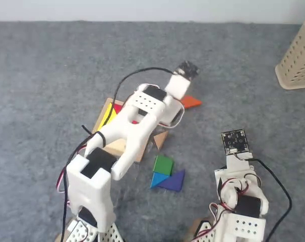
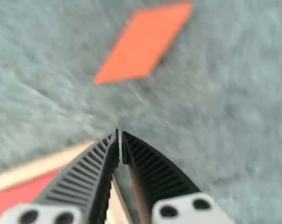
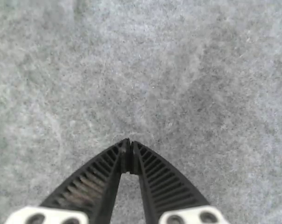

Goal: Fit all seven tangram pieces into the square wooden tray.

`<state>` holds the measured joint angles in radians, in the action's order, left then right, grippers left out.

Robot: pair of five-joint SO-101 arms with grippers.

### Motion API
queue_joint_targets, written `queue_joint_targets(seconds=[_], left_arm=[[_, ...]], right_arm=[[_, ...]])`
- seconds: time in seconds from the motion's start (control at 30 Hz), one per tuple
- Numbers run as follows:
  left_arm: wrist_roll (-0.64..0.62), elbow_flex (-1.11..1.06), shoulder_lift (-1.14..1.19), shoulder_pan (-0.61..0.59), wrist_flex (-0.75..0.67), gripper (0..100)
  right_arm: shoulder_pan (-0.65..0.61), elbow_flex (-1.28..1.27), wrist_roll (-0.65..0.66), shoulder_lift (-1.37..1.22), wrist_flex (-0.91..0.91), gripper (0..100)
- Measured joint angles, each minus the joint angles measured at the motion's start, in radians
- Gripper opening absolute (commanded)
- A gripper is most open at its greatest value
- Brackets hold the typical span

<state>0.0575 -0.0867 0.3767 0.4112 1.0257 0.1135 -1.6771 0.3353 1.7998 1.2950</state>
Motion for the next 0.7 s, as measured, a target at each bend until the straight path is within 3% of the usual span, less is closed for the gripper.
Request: queue_joint_targets(seconds=[0.23, 0.4, 0.7], left_arm=[[0.000, 0.000, 0.000, 0.008, -0.276, 2], [0.005, 0.000, 0.071, 0.015, -0.416, 16], [0.005, 0.206, 0.295, 0.017, -0.388, 27]], right_arm=[[0.000, 0.000, 0.000, 0.000, 0.000, 0.6], [0.000, 0.000, 0.000, 0.000, 0.000, 0.6], [0.000, 0.000, 0.000, 0.000, 0.000, 0.6]])
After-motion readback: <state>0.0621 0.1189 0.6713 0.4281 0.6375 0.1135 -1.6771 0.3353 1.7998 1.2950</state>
